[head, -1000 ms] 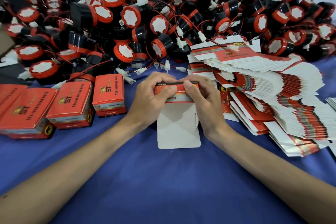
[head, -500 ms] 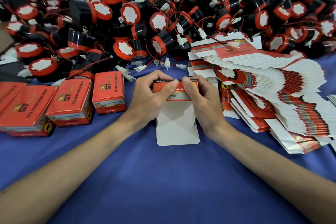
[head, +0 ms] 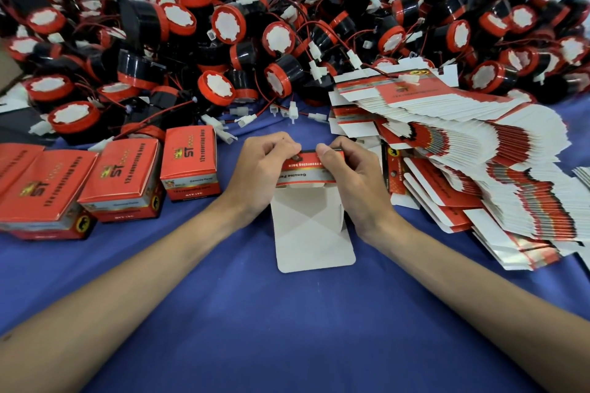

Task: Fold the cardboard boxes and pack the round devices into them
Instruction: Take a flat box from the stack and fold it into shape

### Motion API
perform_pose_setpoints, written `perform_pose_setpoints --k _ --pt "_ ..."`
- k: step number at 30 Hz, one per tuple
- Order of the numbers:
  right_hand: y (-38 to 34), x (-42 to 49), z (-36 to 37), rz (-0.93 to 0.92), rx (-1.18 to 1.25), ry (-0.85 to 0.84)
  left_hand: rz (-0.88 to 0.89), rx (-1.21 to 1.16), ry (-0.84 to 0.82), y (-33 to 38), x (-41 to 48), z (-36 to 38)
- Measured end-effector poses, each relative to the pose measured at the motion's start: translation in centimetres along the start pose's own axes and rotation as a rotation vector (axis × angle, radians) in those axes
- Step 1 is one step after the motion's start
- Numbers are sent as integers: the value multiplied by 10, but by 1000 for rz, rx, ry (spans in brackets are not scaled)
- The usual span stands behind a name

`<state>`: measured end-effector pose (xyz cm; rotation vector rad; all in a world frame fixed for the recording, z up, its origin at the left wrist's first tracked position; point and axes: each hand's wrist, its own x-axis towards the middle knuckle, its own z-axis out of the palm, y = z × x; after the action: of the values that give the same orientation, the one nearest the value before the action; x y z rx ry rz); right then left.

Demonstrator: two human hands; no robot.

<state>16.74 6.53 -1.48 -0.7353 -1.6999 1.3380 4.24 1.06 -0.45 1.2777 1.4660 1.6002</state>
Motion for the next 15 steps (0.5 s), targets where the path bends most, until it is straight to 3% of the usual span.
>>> perform_pose_setpoints --k 9,15 --pt "2 2 -1 60 114 7 -148 -74 108 -3 3 1" --pt "3 4 -1 107 189 11 -142 -56 60 -4 4 -1"
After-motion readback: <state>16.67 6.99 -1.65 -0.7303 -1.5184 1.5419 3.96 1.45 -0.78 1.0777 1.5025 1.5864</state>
